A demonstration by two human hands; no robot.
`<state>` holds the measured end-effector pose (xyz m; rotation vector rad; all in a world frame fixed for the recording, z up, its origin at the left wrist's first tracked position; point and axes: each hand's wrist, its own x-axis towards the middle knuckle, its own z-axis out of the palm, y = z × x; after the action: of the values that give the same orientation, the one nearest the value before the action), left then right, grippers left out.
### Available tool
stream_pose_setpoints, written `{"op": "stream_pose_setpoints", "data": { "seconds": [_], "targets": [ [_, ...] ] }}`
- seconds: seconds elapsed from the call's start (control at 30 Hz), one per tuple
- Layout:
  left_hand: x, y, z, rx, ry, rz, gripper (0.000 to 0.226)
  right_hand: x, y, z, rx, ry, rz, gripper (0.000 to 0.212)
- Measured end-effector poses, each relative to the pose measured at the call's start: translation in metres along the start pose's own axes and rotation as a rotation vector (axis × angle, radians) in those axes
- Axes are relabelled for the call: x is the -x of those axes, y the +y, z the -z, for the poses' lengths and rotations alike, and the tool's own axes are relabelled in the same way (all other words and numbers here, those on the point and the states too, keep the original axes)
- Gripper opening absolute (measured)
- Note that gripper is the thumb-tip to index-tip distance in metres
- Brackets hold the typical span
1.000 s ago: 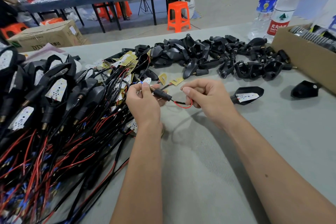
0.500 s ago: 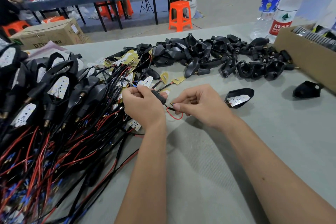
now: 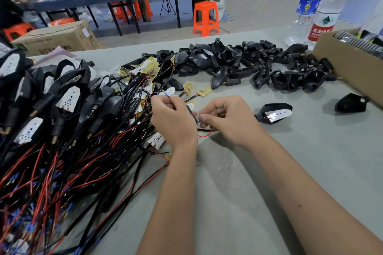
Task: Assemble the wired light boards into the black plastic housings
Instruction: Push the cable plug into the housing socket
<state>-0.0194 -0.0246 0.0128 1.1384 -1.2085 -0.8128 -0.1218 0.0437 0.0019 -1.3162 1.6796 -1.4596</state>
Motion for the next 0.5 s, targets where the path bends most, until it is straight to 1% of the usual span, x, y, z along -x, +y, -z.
{"op": "stream_pose_setpoints", "data": {
  "seconds": [0.07,0.17,0.23,0.33,0.4,0.5],
  "targets": [
    [-0.001,-0.002,-0.001,-0.013,0.011,0.042,0.017,0.0,0.001,0.0,-0.014,0.023,-0.007,0.016],
    [-0.006,-0.004,0.002,-0.136,0.072,0.088,0.015,0.002,0.0,0.0,-0.08,0.072,-0.019,0.014],
    [-0.009,-0.006,0.002,-0.139,0.074,0.11,0.014,0.002,-0.003,0.003,-0.111,0.089,-0.012,0.013],
    [-0.01,-0.008,0.004,-0.119,0.042,0.157,0.013,0.004,-0.006,0.007,-0.137,0.068,-0.012,0.009],
    [-0.011,-0.008,0.005,-0.125,0.036,0.16,0.013,0.006,-0.008,0.007,-0.115,0.062,-0.009,0.009],
    [-0.008,-0.006,0.005,-0.088,0.052,0.152,0.012,0.006,-0.009,0.004,0.0,0.113,0.054,0.012]
  ]
}}
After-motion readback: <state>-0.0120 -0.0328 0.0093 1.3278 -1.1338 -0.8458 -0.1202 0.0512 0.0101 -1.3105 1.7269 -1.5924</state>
